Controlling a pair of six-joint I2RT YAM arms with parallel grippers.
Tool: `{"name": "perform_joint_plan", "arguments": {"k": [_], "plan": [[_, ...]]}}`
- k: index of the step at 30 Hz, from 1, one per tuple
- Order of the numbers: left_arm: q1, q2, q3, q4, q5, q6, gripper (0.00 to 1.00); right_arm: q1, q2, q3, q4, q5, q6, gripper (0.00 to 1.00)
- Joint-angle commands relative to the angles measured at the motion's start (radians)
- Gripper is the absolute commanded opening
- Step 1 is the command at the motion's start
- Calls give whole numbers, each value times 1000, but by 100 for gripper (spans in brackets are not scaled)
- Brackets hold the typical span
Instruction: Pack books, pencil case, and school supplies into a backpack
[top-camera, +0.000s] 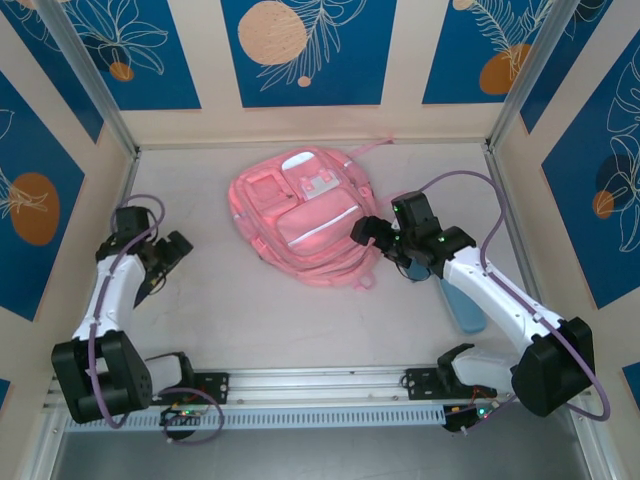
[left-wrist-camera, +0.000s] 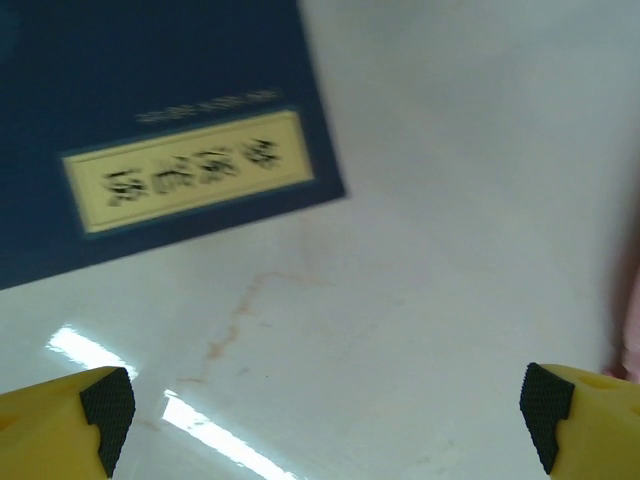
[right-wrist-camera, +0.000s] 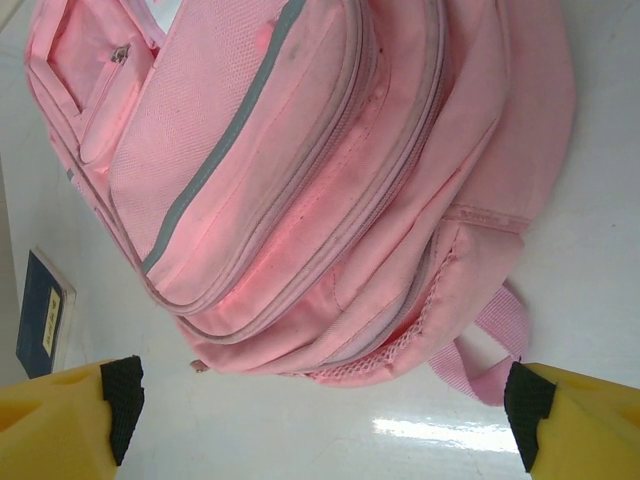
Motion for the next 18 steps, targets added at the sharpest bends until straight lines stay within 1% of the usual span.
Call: {"name": "perform_joint_plan", "arguments": {"k": [1,4,9,12,18], "plan": [[73,-6,-35,30,51,-14,100,9,1,26,7,-31,8,94],[128,19,-45,64,23,-21,100,12,-16,8,11,-28,25,94],[204,110,-44,110,-9,-27,100,12,-26,-8,12,-35,35,94],[215,169,-39,139,-58,-50,100,11,-18,-6,14,-45,26,93],[215,262,-18,155,-62,-33,100,13,-17,-1,-1,-45,26,92]]}}
